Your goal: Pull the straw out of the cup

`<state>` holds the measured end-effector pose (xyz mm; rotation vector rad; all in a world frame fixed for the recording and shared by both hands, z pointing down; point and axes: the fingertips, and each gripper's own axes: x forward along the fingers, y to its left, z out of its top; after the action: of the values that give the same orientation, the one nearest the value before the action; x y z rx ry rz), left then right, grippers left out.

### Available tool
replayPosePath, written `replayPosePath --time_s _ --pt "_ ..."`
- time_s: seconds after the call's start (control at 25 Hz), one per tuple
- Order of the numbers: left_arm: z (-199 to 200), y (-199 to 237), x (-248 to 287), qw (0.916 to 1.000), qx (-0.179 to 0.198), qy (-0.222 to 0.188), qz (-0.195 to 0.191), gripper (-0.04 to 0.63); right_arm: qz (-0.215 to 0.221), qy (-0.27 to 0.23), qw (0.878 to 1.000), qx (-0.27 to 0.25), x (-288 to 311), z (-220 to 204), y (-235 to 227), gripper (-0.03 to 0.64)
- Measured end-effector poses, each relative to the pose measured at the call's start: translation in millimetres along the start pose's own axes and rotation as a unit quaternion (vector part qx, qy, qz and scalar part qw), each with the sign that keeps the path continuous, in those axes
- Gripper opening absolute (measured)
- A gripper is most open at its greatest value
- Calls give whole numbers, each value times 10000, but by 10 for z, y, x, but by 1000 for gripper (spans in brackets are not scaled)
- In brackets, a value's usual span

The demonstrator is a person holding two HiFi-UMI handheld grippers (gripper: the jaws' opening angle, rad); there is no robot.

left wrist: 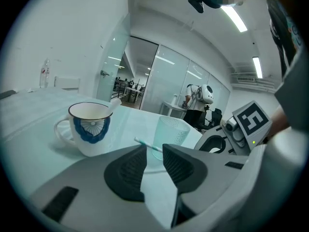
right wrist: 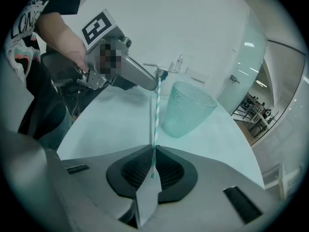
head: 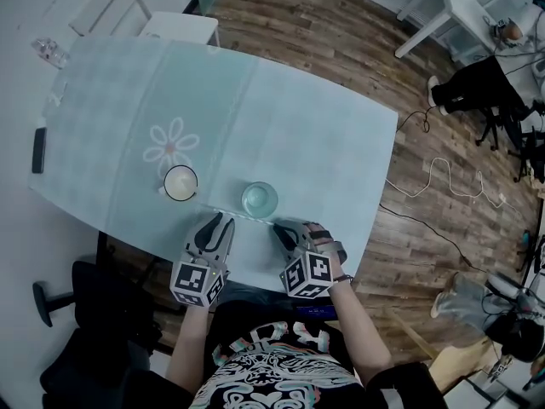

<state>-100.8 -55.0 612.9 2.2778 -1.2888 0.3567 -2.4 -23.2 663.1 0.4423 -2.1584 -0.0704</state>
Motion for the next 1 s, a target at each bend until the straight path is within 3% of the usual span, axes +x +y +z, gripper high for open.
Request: replayPosePath --time_s 0.28,0.6,0.8,1.0 --pt "-138 38 -15 9998 -138 159 56 120 -75 332 9994 -61 74 -67 -27 41" --pt "-229 142 -56 9992 -332 204 122 120 -101 173 9998 75 76 -5 -55 46" --pt "-177 94 -50 9995 -305 118 53 116 -501 -51 9987 90 -10 99 -147 40" --pt "-41 -18 -107 9999 -73 -72 23 106 -1018 -740 9904 569 -179 437 -228 26"
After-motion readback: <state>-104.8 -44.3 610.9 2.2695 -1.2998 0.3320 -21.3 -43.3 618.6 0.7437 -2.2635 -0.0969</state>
